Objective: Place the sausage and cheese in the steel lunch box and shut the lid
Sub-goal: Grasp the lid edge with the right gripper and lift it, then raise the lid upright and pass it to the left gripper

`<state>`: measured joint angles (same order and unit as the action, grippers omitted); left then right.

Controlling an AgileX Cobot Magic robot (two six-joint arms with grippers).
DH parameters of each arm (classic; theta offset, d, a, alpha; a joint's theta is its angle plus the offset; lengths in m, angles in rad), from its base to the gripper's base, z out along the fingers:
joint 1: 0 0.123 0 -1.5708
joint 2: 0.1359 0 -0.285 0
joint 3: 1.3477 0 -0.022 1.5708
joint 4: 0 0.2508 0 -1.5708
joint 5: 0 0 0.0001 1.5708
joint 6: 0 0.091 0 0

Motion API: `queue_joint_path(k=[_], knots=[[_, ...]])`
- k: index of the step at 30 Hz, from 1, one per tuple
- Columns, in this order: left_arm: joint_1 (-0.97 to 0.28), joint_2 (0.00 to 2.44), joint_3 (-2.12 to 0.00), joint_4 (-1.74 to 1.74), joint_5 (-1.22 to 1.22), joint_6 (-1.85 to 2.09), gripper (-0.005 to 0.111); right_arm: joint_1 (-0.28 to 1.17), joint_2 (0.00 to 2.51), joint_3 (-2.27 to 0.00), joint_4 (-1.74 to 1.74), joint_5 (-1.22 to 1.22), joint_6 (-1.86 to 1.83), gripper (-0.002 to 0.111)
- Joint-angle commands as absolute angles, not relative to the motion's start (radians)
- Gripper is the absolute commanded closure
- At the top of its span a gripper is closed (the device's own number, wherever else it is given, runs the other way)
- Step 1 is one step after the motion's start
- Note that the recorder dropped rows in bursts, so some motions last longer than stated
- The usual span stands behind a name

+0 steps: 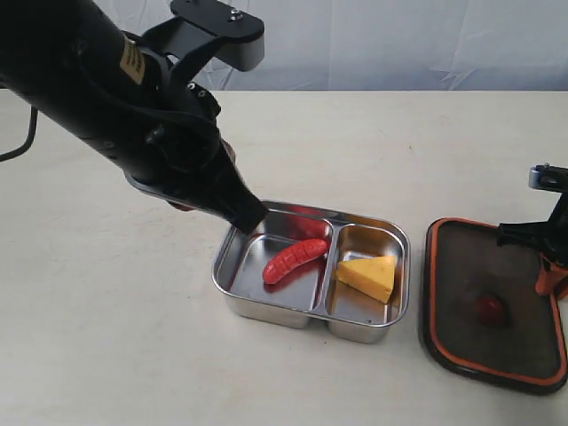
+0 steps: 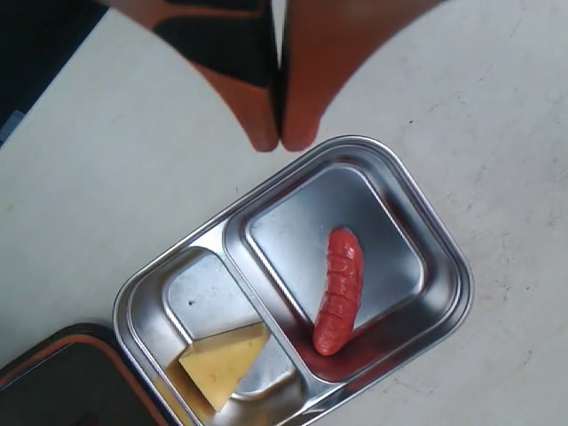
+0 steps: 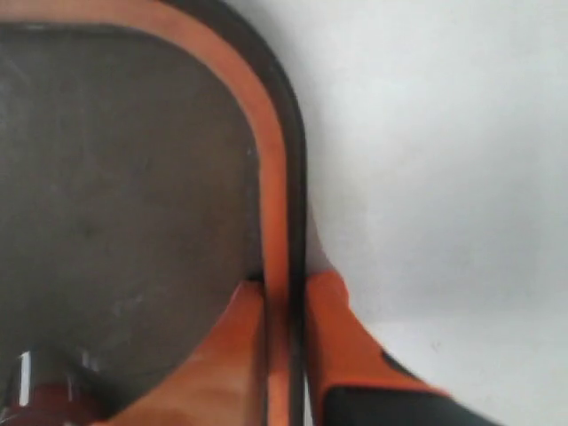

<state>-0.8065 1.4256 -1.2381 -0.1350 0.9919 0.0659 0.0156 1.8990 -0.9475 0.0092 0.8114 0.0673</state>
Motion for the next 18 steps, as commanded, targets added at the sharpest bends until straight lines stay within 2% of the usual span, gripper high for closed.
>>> queue_joint_path(k=[1, 6, 9, 12, 18], knots=[[-0.807, 1.418, -1.237, -0.183, 0.958, 0.059, 0.095, 0.011, 1.834, -0.944, -0.045, 0.825, 0.101, 0.108], [-0.807, 1.418, -1.237, -0.273, 0.841, 0.059, 0.069, 0.011, 1.702, -0.944, -0.086, 0.812, 0.131, 0.109], [-0.807, 1.418, -1.237, -0.323, 0.804, 0.059, 0.059, 0.011, 1.639, -0.944, -0.086, 0.812, 0.131, 0.109], [-0.788, 1.418, -1.237, -0.388, 0.783, 0.064, 0.054, 0.011, 1.563, -0.944, -0.086, 0.81, 0.131, 0.109], [-0.673, 1.42, -1.237, -0.62, 0.811, 0.187, 0.054, 0.011, 1.397, -0.944, 0.0, 0.826, 0.081, 0.109]])
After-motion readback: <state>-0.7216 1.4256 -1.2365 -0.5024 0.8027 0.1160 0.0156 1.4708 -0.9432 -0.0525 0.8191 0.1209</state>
